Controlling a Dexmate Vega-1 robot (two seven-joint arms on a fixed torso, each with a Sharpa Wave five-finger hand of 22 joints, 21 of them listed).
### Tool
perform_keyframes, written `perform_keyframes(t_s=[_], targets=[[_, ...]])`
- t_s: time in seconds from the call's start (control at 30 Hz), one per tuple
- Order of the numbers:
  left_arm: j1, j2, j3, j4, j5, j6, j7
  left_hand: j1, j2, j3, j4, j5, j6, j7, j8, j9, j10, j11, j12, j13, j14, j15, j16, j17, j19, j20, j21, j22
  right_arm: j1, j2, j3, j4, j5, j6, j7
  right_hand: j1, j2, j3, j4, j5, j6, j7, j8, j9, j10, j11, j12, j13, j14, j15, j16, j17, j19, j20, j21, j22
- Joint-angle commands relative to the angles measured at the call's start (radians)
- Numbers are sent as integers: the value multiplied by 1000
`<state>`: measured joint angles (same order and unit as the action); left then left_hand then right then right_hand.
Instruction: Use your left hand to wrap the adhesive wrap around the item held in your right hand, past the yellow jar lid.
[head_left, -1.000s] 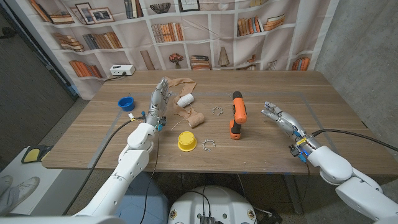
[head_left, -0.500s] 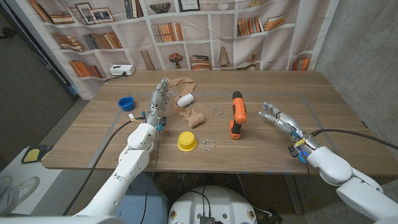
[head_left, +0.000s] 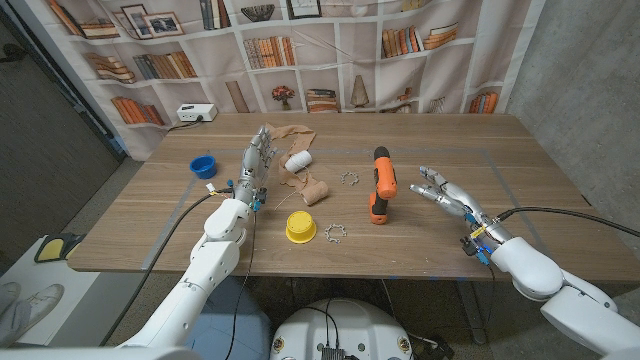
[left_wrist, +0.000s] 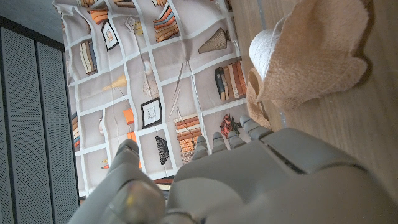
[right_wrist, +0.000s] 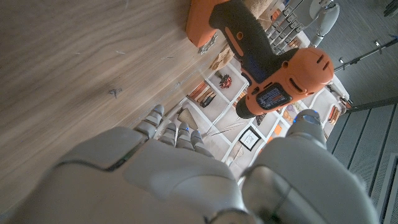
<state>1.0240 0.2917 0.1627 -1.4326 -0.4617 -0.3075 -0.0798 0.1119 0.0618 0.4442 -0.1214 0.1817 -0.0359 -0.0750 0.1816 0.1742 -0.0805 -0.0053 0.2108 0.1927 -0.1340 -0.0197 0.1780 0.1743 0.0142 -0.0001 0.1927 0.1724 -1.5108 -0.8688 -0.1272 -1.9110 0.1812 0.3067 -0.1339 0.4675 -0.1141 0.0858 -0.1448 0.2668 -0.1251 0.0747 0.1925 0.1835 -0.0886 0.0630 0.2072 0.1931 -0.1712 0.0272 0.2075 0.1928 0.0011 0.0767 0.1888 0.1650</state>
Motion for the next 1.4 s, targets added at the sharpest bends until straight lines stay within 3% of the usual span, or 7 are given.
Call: perform_keyframes(t_s=[0.03, 0.33, 0.77, 1.0, 1.1, 1.4], targets=[[-4, -1, 0, 4, 1, -1, -4, 4, 7, 1, -4, -3, 6, -4, 3, 2, 1, -1, 3, 2, -1, 6, 5, 3, -2, -1, 0, 2, -7, -18, -12, -16, -22, -9, -22, 18, 3, -1, -7, 10, 0, -6, 7, 4, 1, -10, 0, 4, -29, -5, -3, 4, 10, 3, 0, 3], [-4, -1, 4, -1, 4, 3, -5, 4, 7, 1, -4, -3, 7, -5, 3, 2, 1, 0, 3, 2, -1, 5, 5, 3, -2, -1, 0, 2, 1, -26, -39, -17, -29, -8, -15, 32, 4, -1, -8, 15, 3, -19, 8, 4, 0, -33, -1, 4, -30, -9, -4, 4, 10, 3, -1, 3], [12, 5, 4, -26, 6, 10, 5, 5, 8, 2, -4, -3, 6, -4, 2, 2, 1, 1, 3, 2, -1, 5, 5, 3, -3, -1, 0, 2, -14, -35, -39, -12, -16, 20, -19, 41, 3, -3, -8, 18, 1, -22, 6, 4, -2, -34, -2, 5, -31, -14, -4, 3, 10, 4, -2, 3], [19, 7, 6, -37, 6, 11, 7, 5, 9, 2, -4, -3, 10, 0, 4, 2, 1, 0, 3, 2, -2, 6, 5, 3, -2, 0, 0, 2, -36, -57, -29, -38, -60, -14, -48, 44, 2, -4, -7, 19, 1, -23, 6, 4, -2, -36, -2, 5, -31, -15, -4, 3, 10, 5, -2, 3], [22, 8, 7, -43, 7, 9, 10, 5, 10, 3, -4, -3, 10, 0, 4, 2, 1, -1, 3, 2, -1, 6, 5, 3, -2, 0, 0, 2, -47, -64, -25, -52, -85, -29, -68, 54, 1, -7, -5, 23, 5, -26, 7, 4, 8, -44, 1, 5, 12, -36, 11, 3, 21, 0, 1, 3], [37, 16, 9, -65, 7, 14, 17, 5, 11, 3, -4, -3, 9, 1, 3, 2, 0, 0, 3, 2, -3, 5, 4, 3, -3, 0, 0, 2, -71, -78, -23, -77, -124, -58, -107, 60, 1, -10, -3, 26, 9, -28, 7, 4, 8, -46, 0, 5, -7, -33, 1, 3, 19, -12, -1, 3]])
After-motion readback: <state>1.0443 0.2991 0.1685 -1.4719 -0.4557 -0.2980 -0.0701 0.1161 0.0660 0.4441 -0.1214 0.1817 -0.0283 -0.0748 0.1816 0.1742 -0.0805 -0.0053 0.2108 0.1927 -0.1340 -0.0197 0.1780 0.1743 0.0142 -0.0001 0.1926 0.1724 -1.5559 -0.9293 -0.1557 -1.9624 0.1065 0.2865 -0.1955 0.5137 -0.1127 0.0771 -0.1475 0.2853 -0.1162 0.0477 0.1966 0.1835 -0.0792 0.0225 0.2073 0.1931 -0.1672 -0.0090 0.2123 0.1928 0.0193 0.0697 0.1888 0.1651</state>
